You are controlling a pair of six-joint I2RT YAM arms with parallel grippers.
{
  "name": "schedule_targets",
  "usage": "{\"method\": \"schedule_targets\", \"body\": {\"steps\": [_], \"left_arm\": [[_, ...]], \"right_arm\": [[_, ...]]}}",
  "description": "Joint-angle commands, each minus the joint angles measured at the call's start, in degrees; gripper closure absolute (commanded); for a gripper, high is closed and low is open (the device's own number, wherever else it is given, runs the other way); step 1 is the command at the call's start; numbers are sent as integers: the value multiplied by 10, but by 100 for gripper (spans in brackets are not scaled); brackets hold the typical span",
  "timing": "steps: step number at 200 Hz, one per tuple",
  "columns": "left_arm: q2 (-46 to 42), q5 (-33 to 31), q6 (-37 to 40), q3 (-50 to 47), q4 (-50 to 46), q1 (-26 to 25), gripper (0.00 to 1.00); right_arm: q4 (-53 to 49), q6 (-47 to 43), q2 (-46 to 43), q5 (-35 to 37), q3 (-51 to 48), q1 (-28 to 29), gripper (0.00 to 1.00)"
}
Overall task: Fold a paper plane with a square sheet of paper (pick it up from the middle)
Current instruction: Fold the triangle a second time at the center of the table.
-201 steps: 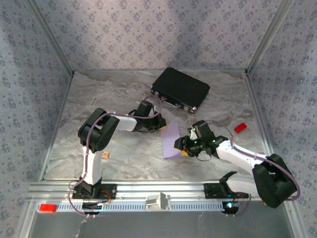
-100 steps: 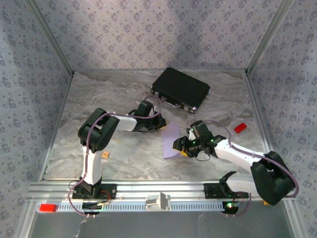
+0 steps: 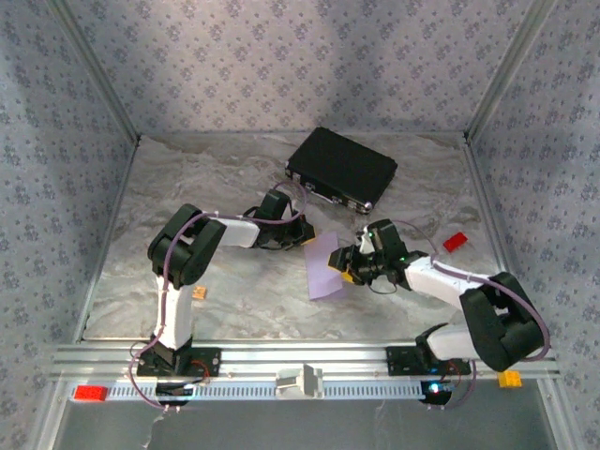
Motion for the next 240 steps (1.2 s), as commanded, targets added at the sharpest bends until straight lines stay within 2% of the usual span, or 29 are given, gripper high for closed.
{"method": "schedule_targets", "body": {"steps": [1,98,141,162,183,203,226,240], "left_arm": [[30,3,7,-3,-49,-5,100],[20,8,8,0,-50,-5,100],[10,19,11,14,-57,-7,97],[-3,20,15,22,-65,-9,93],[-34,2,23,22,-80,-10,81],[-77,-25,41,25,-110,-12,61],[-130,-63,71,22,-151,-16,46],[-163,-83,86,13,-166,-18,42]], "right_arm": [[39,3,18,-31,-8,-10,51],[67,-38,69,-69,-7,-37,58],[76,-50,91,-73,-7,-43,70],[76,-52,101,-71,-5,-45,79],[78,-45,103,-66,-6,-44,87],[96,-20,99,-56,-11,-44,92],[136,34,93,-30,-25,-39,93],[164,79,89,-5,-35,-34,93]]}}
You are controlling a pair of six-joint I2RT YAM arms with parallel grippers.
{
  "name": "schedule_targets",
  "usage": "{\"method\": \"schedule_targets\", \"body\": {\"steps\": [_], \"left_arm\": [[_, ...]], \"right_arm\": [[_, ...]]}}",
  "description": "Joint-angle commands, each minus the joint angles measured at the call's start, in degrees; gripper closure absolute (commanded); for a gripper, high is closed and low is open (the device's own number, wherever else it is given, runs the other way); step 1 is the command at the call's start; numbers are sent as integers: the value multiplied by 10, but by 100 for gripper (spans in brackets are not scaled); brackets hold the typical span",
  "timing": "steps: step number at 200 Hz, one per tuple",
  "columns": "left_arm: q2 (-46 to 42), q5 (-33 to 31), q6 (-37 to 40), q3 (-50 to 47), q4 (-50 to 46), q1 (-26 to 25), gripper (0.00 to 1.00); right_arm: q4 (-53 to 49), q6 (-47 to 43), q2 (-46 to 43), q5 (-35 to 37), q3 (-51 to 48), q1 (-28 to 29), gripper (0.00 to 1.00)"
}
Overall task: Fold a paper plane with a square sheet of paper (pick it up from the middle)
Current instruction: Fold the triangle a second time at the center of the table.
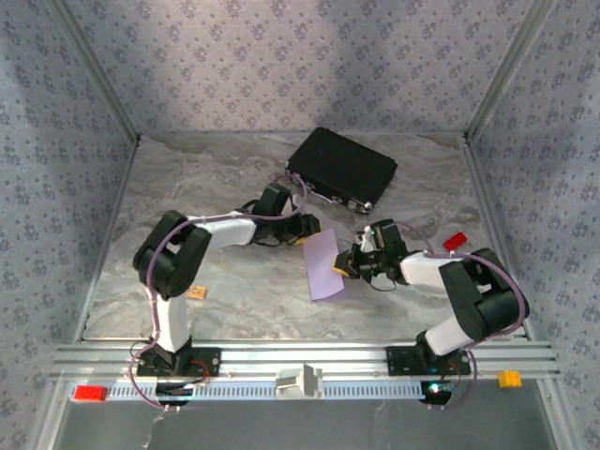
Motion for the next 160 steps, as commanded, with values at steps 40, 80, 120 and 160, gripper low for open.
{"method": "schedule_targets", "body": {"steps": [40,80,120,160], "left_arm": [[-151,-107,96,-52,-46,-30,41],[-211,-176,167,-114,-29,-82,47],[-225,-144,183,-144,-22,-125,48],[-209,-241,223,-143,-40,-215,47]], "right_arm": [[120,177,-13,107,-43,36,91],[98,145,-16,89,-29,44,77],[50,92,-15,61,-4,30,74],[8,45,0,21,27,13,78]]}}
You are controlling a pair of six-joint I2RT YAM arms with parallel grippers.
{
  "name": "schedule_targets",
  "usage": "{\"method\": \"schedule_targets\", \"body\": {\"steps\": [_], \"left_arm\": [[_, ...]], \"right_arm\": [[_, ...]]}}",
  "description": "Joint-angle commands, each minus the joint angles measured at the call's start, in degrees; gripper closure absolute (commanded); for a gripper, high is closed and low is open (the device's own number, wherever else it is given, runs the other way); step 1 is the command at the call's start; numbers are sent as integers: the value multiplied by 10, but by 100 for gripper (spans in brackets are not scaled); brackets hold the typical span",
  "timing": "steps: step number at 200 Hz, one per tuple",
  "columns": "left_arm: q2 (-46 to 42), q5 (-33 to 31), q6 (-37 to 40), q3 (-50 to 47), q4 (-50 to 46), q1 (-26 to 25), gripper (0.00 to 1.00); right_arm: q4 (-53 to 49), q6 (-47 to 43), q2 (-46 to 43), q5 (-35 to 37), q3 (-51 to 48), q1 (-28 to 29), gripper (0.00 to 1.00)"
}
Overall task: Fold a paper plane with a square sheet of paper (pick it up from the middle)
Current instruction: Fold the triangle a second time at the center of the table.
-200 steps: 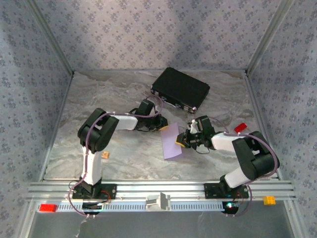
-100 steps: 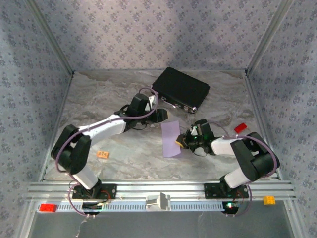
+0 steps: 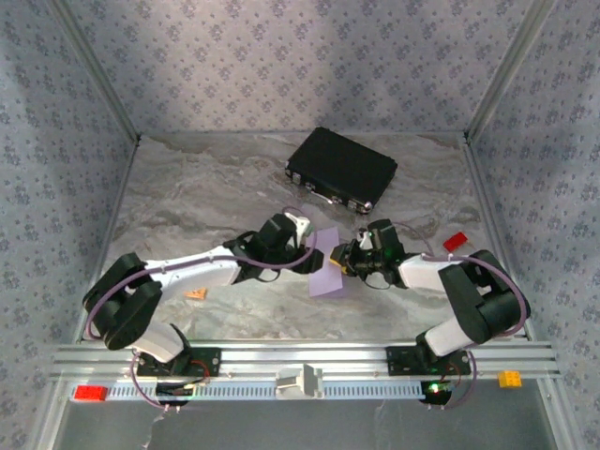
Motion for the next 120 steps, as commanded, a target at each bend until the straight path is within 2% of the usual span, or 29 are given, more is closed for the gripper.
{"method": "schedule_targets", "body": {"steps": [1,35,57,88,120], "left_arm": [[2,-68,47,9,-20,-54,47],[53,-178,85,59,-75,-139,44],[85,-231,95,85,-92,-182,41],[119,-292,99,110,-108,-225,38],[150,-358,106,141,-144,-246,36]], "right_arm": [[-46,-48,8,-35,29,-10,78],[-53,-57,18,-51,37,-22,84],[-54,-58,20,-55,39,-25,84],[-55,-56,18,-55,38,-27,83],[-55,-54,17,-54,38,-28,82]]}}
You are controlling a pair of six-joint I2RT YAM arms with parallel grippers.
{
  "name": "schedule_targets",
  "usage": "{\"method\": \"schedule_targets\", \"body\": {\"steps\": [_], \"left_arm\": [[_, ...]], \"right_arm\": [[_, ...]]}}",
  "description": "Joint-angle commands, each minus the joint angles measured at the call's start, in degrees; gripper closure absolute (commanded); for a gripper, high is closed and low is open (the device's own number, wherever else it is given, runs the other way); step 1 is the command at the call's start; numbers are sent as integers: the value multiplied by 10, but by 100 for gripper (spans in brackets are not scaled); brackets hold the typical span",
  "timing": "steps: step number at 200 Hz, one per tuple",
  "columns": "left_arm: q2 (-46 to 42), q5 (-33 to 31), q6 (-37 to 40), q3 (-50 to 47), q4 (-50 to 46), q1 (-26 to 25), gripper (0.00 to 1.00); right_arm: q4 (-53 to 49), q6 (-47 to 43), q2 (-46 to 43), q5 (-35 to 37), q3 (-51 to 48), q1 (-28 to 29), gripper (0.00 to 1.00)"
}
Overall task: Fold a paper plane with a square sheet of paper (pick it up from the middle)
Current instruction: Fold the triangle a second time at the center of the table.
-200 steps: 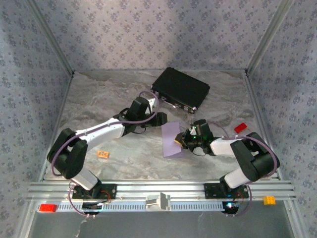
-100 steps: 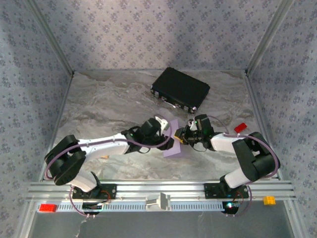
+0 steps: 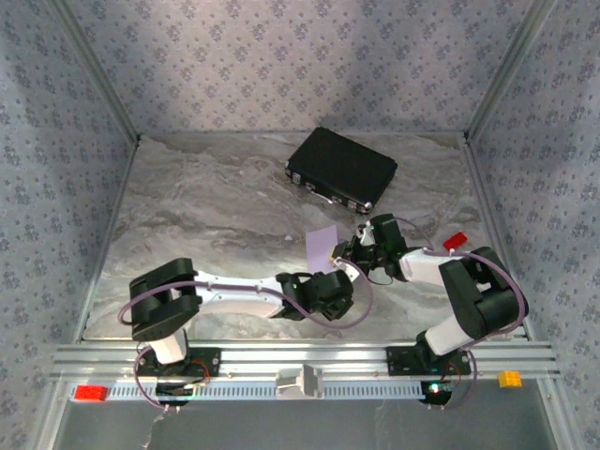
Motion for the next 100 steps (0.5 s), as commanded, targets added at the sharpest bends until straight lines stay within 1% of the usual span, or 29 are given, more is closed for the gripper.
{"method": "schedule_targets", "body": {"steps": [1,21,63,100], "left_arm": [[20,-84,17,31,-41,-13,37],[38,-118,17,49,-58,-19,36],[66,-147,13,75,-86,-23,38],[62,-145,14,70,-83,-23,46]], "right_arm": [[-16,-8,5,-10,14,-5,82],[-17,-7,4,-10,14,-5,82],[-17,-5,4,-9,12,-6,82],[-16,-5,2,-5,9,-6,81]]}}
